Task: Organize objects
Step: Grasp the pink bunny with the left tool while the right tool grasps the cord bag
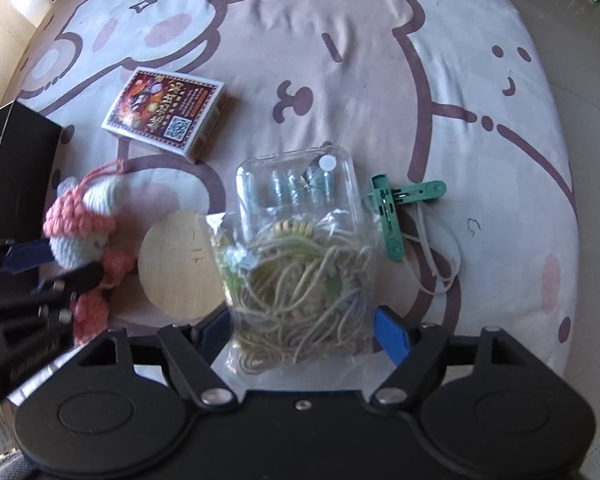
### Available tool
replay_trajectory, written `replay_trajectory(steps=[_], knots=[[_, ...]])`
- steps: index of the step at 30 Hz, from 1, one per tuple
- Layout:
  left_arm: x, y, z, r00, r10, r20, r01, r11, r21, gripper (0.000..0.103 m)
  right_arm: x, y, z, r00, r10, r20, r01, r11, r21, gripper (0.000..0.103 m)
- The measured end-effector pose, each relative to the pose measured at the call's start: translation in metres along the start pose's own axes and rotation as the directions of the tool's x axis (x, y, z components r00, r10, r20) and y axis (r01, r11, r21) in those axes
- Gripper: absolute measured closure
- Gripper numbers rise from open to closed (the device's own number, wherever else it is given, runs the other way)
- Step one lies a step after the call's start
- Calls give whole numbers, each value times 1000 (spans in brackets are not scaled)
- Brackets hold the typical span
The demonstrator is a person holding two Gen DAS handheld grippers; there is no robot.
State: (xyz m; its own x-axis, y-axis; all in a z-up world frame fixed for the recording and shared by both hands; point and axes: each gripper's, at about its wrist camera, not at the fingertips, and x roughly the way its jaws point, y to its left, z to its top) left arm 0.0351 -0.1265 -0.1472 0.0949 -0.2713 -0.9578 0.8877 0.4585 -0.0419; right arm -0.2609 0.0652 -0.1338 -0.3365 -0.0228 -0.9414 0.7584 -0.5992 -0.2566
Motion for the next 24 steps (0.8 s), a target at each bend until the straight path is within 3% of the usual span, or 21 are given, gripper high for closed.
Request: replay_trajectory(steps=[3, 8, 13, 15, 17, 24], knots=[[2, 0, -2, 1000, -17, -8, 17, 1000, -1, 62, 5, -3, 1, 1000, 18, 2, -18, 1000, 20, 22], [7, 5, 0, 1000, -17, -10, 16, 995, -96, 61, 10, -4, 0, 1000, 21, -9, -21, 1000, 4, 22], [13, 9, 1, 999, -16, -29, 11, 986, -168, 53, 11, -4, -2, 1000, 13, -14, -13, 1000, -15, 23], [13, 11, 1, 999, -31, -35, 24, 983, -181, 57, 9, -3, -3, 1000, 12, -8, -12, 1000, -27, 26], [12, 13, 1, 997, -71, -38, 63, 979, -193, 71, 7, -3, -3, 1000, 9, -7, -9, 999, -36, 29], [-1, 15, 0, 999, -45, -25, 40, 983, -180, 72, -6, -8, -7, 1000, -13, 12, 13, 1000, -27, 38]])
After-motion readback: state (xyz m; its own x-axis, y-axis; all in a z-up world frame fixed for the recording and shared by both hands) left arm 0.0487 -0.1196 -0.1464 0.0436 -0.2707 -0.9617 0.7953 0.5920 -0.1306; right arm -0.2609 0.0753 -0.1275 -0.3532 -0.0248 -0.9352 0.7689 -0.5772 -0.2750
